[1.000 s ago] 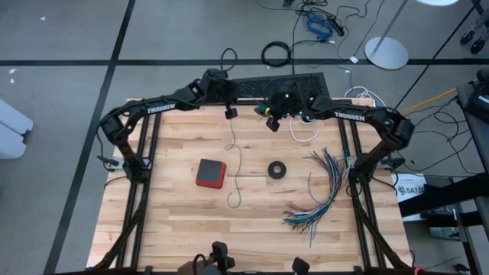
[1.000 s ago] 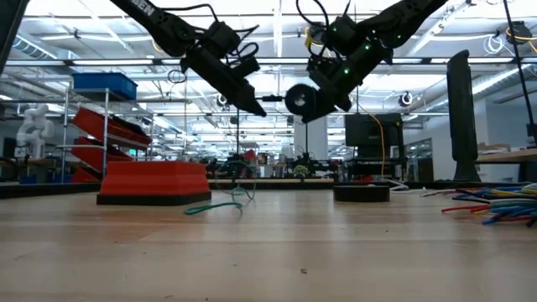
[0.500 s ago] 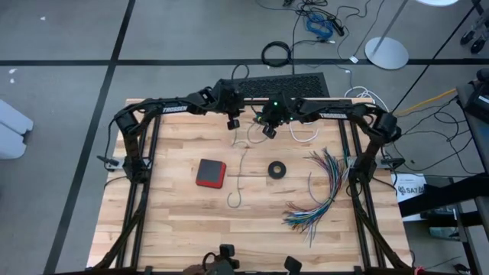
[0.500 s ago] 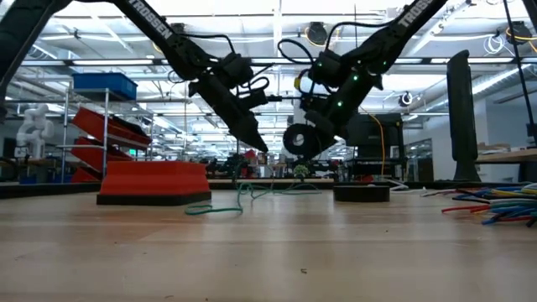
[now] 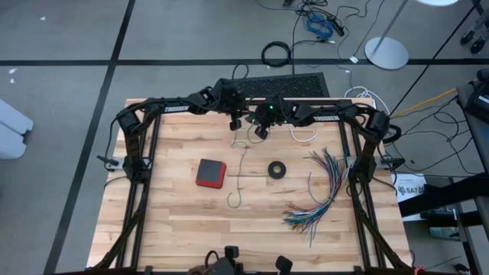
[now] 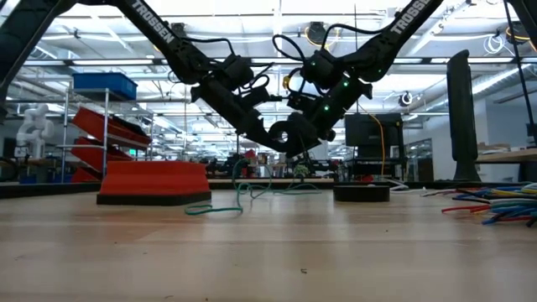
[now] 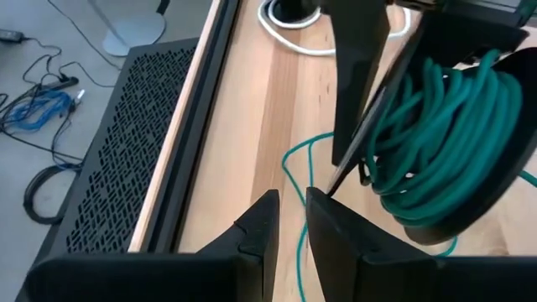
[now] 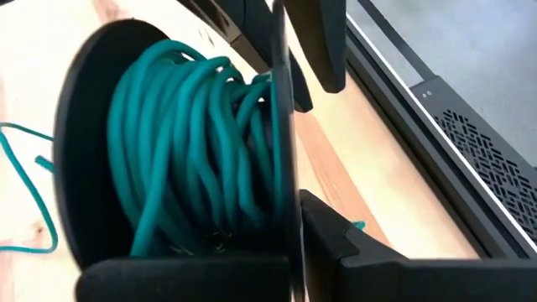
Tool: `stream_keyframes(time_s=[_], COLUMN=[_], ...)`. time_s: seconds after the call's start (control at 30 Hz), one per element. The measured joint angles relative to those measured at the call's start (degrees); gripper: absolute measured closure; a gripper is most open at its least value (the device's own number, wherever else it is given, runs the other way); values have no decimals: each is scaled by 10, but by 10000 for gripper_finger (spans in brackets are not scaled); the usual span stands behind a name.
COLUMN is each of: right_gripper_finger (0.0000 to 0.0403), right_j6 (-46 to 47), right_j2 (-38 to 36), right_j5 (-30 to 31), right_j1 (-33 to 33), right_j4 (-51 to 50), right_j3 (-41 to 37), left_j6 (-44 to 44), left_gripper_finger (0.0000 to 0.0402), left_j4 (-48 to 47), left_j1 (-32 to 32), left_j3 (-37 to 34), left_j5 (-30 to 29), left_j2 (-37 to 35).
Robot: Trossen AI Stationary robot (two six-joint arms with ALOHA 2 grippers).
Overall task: Coiling cords
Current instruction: Coil the green wire cable on the spool
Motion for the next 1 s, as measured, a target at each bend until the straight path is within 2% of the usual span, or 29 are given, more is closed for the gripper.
stream_keyframes(time_s=[0.4,0.6,0.83,1.0], right_gripper_finger=[403,403,403,403], right_j6=[0,-5,-15,-17], right_j2=[0,0,0,-1], right_j5=[0,-1,-2,-4], right_j1=[3,5,11,8], right_j4=[10,15,28,61], right_j3=[0,0,0,-16], left_j6=[17,59,63,48], left_gripper_finger=[329,327,272,238], left_j4=[-6,-30,-23,-31], left_j1=[25,23,33,68], left_j3=[0,0,0,0], left_j5=[14,17,24,37], left_j2=[-32,-60,-61,-61])
